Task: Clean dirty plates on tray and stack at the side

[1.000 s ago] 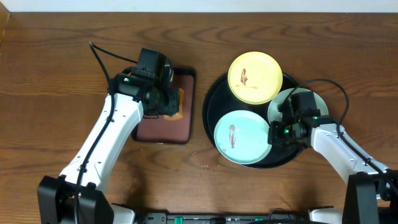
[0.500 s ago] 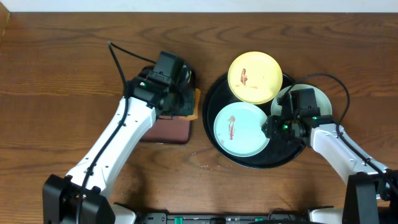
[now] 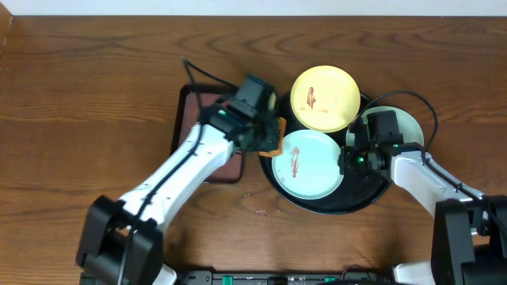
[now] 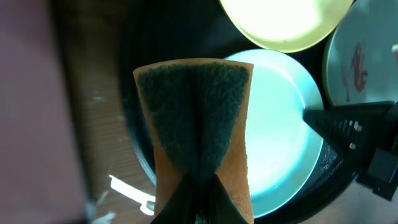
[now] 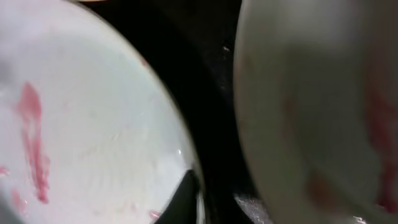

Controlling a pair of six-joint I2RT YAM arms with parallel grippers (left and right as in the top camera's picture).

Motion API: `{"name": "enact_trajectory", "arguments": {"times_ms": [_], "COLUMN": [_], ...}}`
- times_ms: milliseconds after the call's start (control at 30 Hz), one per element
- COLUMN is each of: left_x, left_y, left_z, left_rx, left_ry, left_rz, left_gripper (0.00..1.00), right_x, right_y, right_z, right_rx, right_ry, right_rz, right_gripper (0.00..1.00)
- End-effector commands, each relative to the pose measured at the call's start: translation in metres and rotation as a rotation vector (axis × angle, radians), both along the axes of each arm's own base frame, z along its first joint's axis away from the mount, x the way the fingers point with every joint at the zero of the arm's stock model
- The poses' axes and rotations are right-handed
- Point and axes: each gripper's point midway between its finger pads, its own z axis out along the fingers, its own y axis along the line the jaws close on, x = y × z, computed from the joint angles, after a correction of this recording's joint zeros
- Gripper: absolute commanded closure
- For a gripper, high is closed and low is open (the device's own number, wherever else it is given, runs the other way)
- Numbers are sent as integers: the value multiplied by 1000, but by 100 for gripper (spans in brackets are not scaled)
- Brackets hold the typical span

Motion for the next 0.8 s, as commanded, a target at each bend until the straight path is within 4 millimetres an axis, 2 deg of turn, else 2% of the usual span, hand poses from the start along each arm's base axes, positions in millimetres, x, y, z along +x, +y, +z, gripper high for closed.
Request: {"name": "enact_trajectory", "arguments": {"times_ms": [0, 167, 267, 500, 633, 700, 767], "left_x": [-1, -5, -11, -13, -18, -16, -7], "left_y": [-19, -49, -66, -81, -74, -54, -22], "left_z": [-7, -27, -46, -93, -113, -122, -124], "left_rx": [-25, -56, -60, -34, 26, 132, 300], "left_ry": [26, 55, 88, 136, 147, 126, 70], "left_rz": [25, 20, 13, 6, -53, -30, 22], "left_gripper": [93, 93, 93, 93, 93, 93, 93], "right_x": [-13, -11, -12, -12, -12, -12, -13], "right_y": [4, 4, 4, 4, 4, 4, 4], "right_z": [-17, -16, -16, -16, -16, -16, -17], "right_rx": [4, 5, 4, 8, 8, 9, 10], "right_ry": [71, 64, 68, 73, 73, 76, 81], "right_rz": [-10, -10, -10, -27, -27, -32, -38], "right_gripper": [99, 99, 99, 99, 99, 99, 99]}}
